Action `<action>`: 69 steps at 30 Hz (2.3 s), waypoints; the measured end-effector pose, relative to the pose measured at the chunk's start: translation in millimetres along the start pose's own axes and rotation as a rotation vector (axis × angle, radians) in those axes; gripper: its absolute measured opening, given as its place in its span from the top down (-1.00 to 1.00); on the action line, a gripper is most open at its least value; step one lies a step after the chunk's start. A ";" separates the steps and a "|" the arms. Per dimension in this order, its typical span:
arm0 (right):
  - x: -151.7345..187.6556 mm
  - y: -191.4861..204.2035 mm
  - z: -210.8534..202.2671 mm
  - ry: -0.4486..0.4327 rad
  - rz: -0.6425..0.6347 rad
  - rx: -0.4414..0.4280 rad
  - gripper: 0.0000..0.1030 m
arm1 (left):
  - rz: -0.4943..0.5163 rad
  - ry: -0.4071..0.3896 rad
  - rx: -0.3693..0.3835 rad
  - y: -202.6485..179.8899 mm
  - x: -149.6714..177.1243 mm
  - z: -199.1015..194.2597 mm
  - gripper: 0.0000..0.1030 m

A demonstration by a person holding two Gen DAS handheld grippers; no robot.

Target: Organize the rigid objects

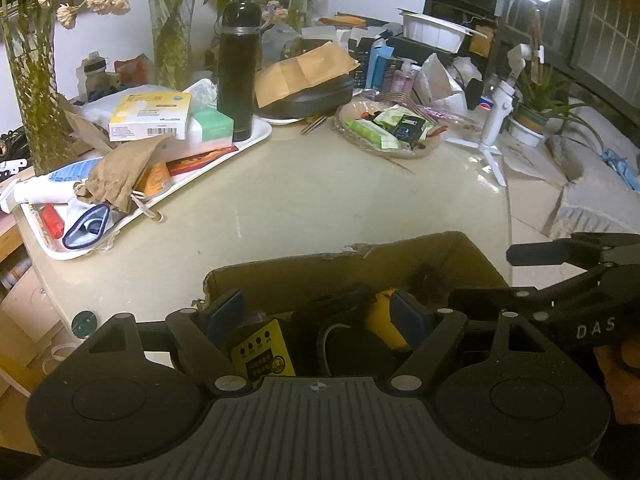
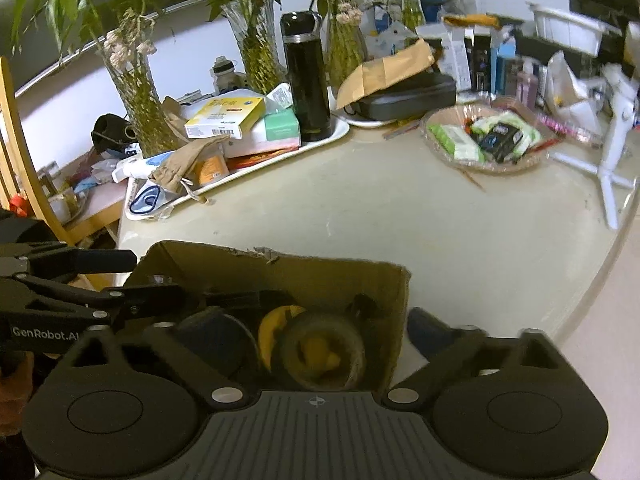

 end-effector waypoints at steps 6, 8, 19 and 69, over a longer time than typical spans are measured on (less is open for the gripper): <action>1.5 -2.2 1.7 0.006 0.004 0.042 -1.00 | -0.005 -0.006 -0.016 0.3 2.3 -2.5 -0.55; 3.0 -3.1 0.8 0.003 0.007 0.063 -1.00 | -0.002 -0.013 -0.025 -0.4 4.0 -5.1 -0.56; 18.1 -6.5 -5.8 0.032 0.039 0.110 -1.00 | -0.027 -0.048 -0.081 -1.0 14.4 -18.5 -0.74; 65.4 15.1 5.8 0.272 0.018 0.178 -1.00 | -0.045 0.288 -0.135 2.8 63.5 -11.6 -1.00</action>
Point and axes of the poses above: each gripper's, at about its wrist camera, not at the fingertips, and z roughly the way its jaws point, y to its left, x to its underside, the point moved 3 cm from there along z, roughly the way its jaws point, and after that the axes turned 7 degrees about y, right-handed, at the moved point
